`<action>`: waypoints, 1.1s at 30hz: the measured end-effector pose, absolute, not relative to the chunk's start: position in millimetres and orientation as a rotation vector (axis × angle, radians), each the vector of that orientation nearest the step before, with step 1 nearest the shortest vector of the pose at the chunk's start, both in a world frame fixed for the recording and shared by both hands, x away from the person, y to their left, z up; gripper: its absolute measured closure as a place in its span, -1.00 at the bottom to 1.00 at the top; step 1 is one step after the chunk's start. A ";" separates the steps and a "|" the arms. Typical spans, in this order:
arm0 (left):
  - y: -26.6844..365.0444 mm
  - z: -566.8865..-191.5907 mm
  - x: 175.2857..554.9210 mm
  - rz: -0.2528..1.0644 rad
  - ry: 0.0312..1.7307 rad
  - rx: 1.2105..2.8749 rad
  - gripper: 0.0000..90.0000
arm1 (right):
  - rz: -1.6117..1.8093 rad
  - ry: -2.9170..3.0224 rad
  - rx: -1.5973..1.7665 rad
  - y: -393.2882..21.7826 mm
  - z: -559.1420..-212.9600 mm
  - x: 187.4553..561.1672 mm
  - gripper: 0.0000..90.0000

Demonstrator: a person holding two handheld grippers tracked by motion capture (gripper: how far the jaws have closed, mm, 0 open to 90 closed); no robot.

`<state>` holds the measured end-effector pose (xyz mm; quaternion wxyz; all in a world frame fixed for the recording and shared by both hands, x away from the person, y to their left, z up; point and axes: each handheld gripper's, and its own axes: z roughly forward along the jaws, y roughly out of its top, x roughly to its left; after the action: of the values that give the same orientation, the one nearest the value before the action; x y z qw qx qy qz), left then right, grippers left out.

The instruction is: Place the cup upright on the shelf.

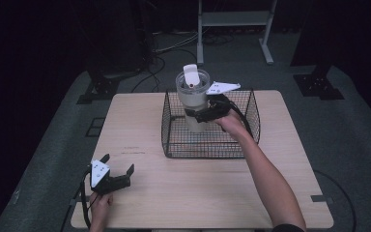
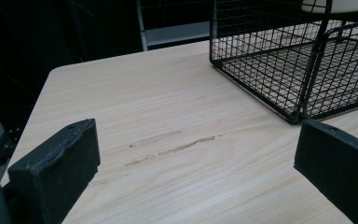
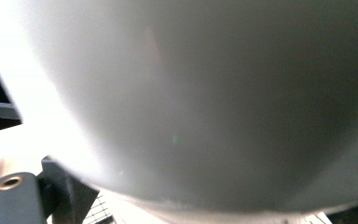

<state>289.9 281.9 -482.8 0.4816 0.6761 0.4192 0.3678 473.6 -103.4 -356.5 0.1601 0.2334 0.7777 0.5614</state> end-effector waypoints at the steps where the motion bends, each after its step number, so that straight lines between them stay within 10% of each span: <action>1: 281.9 -482.8 289.9 0.897 1.022 1.648 -1.00 | 1.604 2.222 0.667 -103.4 -356.5 473.6 -0.79; 33: 282.6 -482.7 288.9 0.883 1.009 1.645 -1.00 | 1.455 2.360 0.733 -68.4 -422.1 525.8 -0.79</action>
<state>288.9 282.6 -482.7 0.4879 0.6766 0.4150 0.3631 525.8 -68.4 -422.1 0.1364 0.2531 0.8153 0.5026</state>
